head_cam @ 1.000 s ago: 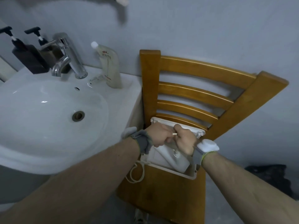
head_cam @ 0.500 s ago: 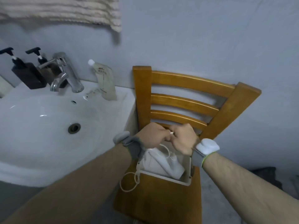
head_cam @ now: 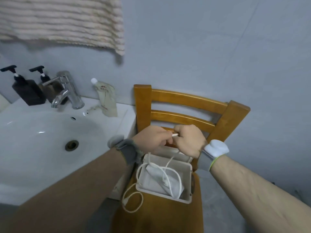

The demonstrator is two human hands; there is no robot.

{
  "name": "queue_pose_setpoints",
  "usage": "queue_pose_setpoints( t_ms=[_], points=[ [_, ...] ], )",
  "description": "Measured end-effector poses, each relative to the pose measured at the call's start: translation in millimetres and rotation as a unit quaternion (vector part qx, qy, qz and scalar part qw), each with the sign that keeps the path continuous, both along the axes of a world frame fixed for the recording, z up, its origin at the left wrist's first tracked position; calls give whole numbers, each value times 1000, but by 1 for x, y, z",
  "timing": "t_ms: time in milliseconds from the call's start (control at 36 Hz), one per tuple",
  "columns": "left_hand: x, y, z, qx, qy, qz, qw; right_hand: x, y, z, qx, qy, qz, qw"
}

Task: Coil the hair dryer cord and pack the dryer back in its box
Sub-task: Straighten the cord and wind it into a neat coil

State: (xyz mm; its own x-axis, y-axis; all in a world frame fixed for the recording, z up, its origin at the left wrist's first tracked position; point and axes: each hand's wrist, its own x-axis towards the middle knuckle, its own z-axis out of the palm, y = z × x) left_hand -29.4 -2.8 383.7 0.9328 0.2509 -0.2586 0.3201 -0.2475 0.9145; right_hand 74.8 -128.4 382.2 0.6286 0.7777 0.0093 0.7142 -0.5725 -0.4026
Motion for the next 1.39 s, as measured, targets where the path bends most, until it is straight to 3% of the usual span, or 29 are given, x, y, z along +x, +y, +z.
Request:
queue_pose_setpoints(
  t_ms=[56,139,194,278,417,472,639,694,778,861,944,1028,1194,1306,1389],
  points=[
    [-7,9,2,-64,-11,-6,998,13,-7,6,28,106,-56,992],
    [-16,23,2,-26,-19,-16,999,35,-23,12,57,188,-125,972],
    [-17,26,2,19,-21,-8,1000,38,-28,14,26,165,-134,977],
    [-11,18,8,58,-39,5,998,25,-22,22,-63,41,-109,991],
    [8,-4,21,49,-36,-26,998,-6,0,42,-46,-23,19,998],
    [8,-2,25,19,-49,-16,998,-5,-1,49,5,39,-8,999],
    [-3,23,16,125,-70,-9,990,16,-11,54,172,200,-117,957],
    [-4,23,13,92,-63,16,994,19,-9,57,227,254,-142,929],
    [-1,13,19,-45,-61,84,994,20,-3,62,263,297,-178,901],
    [3,1,28,-220,-73,147,962,18,-1,66,251,297,-189,902],
    [5,-1,40,-309,-100,171,930,21,-1,72,244,285,-194,906],
    [9,2,51,-252,-131,167,944,23,-2,77,215,235,-172,932],
    [16,1,76,28,-105,26,994,13,5,84,168,96,-91,977],
    [11,17,89,44,-72,-33,996,29,-5,87,220,163,-129,953],
    [4,36,90,68,-81,17,994,49,-21,89,261,194,-202,924]
  ],
)
